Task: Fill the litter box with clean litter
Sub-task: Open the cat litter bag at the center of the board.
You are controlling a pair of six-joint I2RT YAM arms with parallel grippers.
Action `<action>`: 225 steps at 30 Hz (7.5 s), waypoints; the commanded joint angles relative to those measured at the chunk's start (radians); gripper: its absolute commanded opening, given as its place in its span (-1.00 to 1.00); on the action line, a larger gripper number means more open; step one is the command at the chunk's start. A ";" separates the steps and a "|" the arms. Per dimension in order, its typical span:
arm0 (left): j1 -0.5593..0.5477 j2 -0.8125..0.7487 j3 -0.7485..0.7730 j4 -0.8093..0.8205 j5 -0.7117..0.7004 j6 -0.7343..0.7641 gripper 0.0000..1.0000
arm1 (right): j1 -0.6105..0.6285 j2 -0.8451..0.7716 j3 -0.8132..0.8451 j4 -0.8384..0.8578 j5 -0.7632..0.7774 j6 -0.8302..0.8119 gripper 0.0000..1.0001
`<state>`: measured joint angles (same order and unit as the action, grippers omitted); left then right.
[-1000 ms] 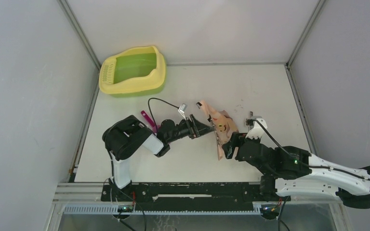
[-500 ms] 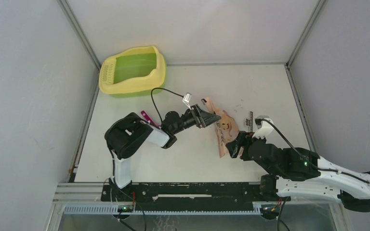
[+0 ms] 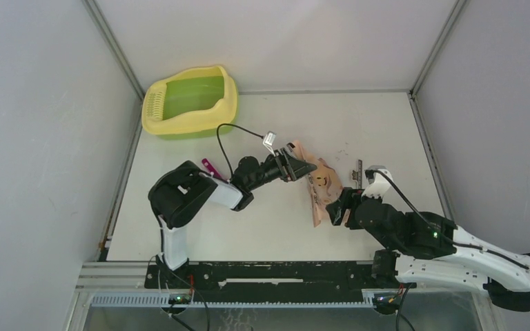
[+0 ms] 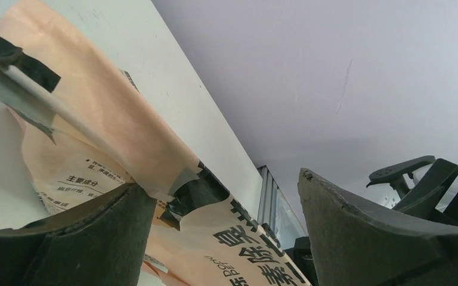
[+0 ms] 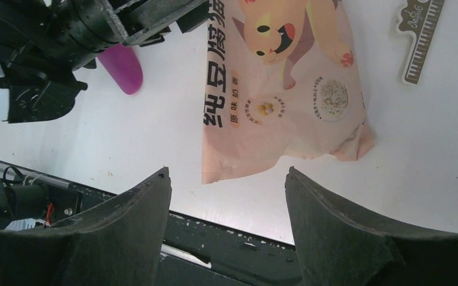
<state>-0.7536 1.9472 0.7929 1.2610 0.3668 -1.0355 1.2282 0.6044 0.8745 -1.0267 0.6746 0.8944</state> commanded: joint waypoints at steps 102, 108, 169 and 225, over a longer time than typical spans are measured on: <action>0.007 -0.542 -0.174 -0.958 0.084 0.137 -0.40 | -0.673 0.969 -0.042 0.698 -0.828 -0.424 0.32; 0.006 -0.575 -0.206 -0.975 0.076 0.135 -0.39 | -0.671 1.039 0.033 0.694 -0.834 -0.464 0.35; -0.010 -0.722 -0.205 -0.980 0.080 0.088 -0.35 | -0.178 0.024 -0.614 0.899 -0.386 0.557 0.09; 0.259 -0.976 -0.011 -1.457 -0.121 0.264 -0.11 | -1.061 0.683 0.073 1.499 -1.649 0.260 -1.00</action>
<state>-0.5007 0.9894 0.7147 -0.2092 0.2707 -0.7776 0.1947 1.2476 0.7982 0.2516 -0.9535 1.1728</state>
